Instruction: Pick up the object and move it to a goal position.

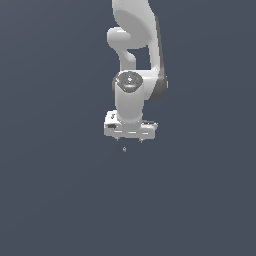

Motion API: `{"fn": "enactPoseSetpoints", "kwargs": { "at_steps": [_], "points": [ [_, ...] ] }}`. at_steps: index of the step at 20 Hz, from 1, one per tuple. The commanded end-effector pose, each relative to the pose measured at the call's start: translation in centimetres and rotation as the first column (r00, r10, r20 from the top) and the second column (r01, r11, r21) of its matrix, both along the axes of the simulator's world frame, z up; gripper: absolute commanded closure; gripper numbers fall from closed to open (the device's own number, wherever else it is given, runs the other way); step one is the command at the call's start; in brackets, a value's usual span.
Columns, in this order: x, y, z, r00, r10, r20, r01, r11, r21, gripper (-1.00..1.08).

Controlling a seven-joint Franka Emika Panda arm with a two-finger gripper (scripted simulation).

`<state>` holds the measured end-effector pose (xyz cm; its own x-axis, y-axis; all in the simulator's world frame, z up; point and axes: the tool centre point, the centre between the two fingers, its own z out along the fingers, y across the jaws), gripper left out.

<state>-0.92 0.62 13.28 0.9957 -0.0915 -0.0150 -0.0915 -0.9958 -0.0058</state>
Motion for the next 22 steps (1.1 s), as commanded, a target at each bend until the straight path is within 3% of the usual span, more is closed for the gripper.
{"fn": "enactPoseSetpoints", "kwargs": {
  "at_steps": [1,10,22],
  "points": [
    [-0.4,-0.5,-1.7,1.0,-0.031,0.002,0.031,1.0,-0.001,-0.92],
    [-1.7,-2.1,-6.5,0.992,-0.122,0.012,0.122,0.992,-0.006,-0.92],
    [-2.0,-2.3,-8.1,0.991,-0.137,0.013,0.137,0.991,-0.007,-0.92]
  ]
}}
